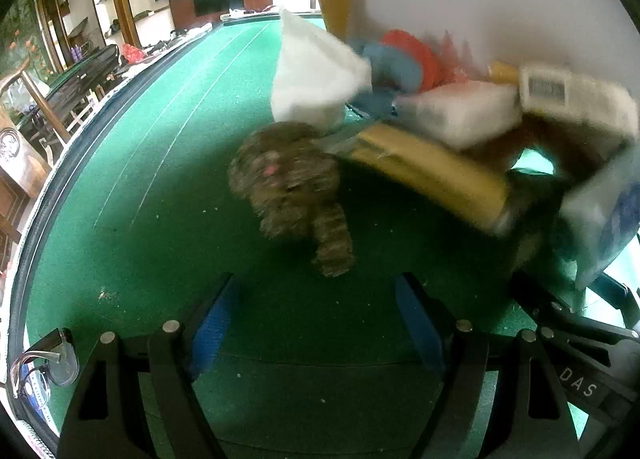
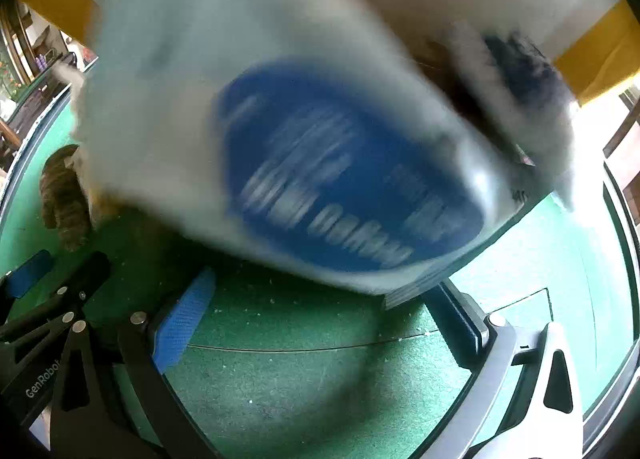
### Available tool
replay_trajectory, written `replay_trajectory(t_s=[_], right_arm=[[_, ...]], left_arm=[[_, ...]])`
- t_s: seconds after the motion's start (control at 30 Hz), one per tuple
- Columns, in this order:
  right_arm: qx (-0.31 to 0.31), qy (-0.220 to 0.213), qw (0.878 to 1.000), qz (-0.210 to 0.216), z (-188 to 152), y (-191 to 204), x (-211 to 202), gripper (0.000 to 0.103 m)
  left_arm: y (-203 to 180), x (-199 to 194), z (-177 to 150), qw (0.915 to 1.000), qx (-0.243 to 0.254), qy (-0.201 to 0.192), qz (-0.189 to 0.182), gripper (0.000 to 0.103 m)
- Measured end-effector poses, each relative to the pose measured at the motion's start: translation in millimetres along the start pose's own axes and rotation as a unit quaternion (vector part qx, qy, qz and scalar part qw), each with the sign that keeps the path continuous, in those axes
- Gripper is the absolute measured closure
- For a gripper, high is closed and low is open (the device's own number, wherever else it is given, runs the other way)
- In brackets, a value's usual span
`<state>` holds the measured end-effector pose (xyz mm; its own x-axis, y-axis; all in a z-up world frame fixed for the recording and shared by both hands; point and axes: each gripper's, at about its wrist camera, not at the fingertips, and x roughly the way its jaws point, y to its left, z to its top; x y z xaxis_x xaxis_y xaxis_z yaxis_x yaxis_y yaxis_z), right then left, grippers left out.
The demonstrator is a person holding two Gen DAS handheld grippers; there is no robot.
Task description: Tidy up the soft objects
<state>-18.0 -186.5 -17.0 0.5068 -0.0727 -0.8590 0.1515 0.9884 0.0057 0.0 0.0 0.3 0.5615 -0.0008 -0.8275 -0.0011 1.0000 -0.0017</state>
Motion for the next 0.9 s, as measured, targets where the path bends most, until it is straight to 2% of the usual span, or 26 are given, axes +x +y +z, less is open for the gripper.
replay_trajectory(t_s=[0.9], right_arm=[[-0.001,0.0,1.0,0.0,-1.5,-2.2,-1.2,0.0]], left_arm=[[0.3,0.0,0.0,1.0,0.0,0.0,0.0,0.022]])
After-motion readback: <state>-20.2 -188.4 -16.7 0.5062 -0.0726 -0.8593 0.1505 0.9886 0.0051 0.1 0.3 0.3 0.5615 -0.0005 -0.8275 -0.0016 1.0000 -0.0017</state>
